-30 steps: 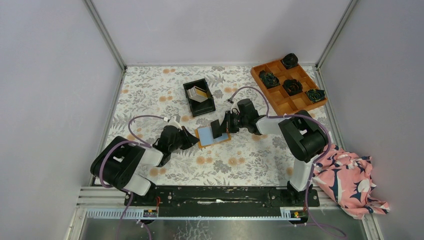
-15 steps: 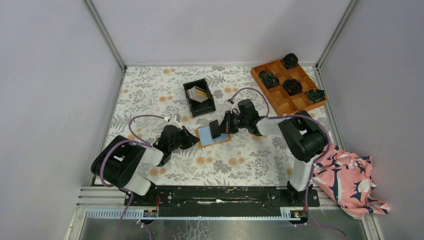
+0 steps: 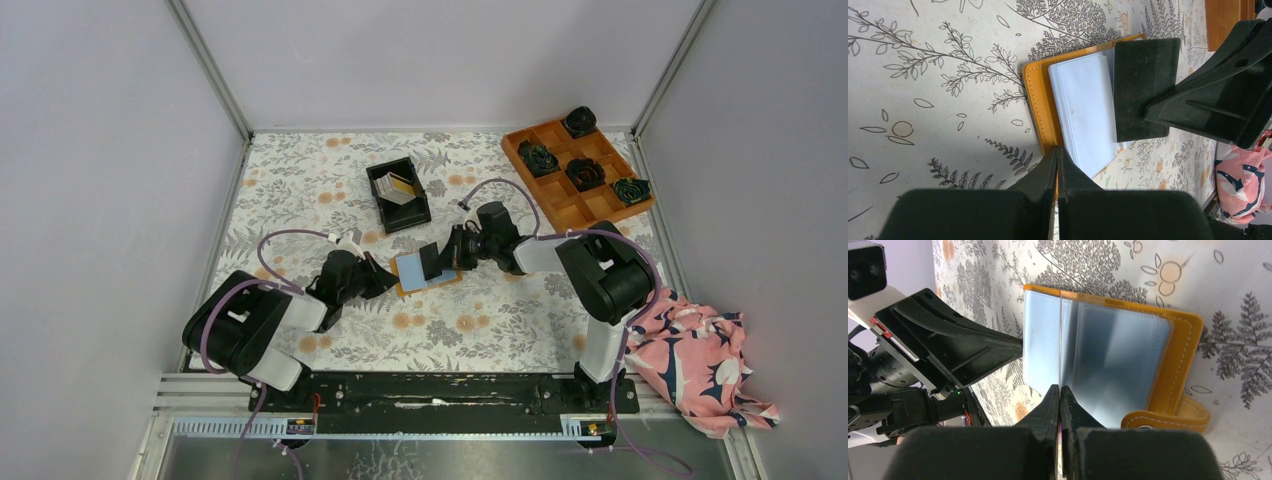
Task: Put the credit cards into the card holder
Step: Insert the credit card into the card holder.
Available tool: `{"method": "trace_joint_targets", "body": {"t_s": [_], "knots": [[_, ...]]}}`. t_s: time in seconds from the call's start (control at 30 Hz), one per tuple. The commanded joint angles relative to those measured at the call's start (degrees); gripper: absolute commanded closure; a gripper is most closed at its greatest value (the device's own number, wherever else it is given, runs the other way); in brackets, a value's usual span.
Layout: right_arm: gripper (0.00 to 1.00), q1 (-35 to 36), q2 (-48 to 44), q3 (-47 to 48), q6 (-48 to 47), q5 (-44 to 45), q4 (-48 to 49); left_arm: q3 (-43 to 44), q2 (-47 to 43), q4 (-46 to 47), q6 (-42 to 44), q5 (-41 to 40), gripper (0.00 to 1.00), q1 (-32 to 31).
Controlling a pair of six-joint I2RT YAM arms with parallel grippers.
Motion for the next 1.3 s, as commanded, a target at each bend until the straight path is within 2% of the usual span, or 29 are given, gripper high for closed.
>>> {"method": "trace_joint_targets", "body": {"t_s": [0.0, 0.6, 1.07, 1.27], "knots": [[1.00, -0.19, -0.40, -1.59, 1.75, -1.59, 3.21, -0.29, 1.48, -1.87, 1.76, 0.03, 0.98, -0.07], [1.00, -0.18, 4.50, -4.65, 11.34, -6.60, 13.79, 2.04, 3.25, -4.78, 3.32, -0.72, 0.99, -0.77], [1.00, -0.06, 6.37, -4.81, 13.01, -5.45, 15.01, 3.05, 5.61, -4.87, 3.28, -0.95, 1.00, -2.08], [0.73, 0.17, 3.82, -4.73, 9.21, -2.87, 9.85, 3.14, 6.13, -4.83, 2.93, -1.63, 1.00, -3.17]]}}
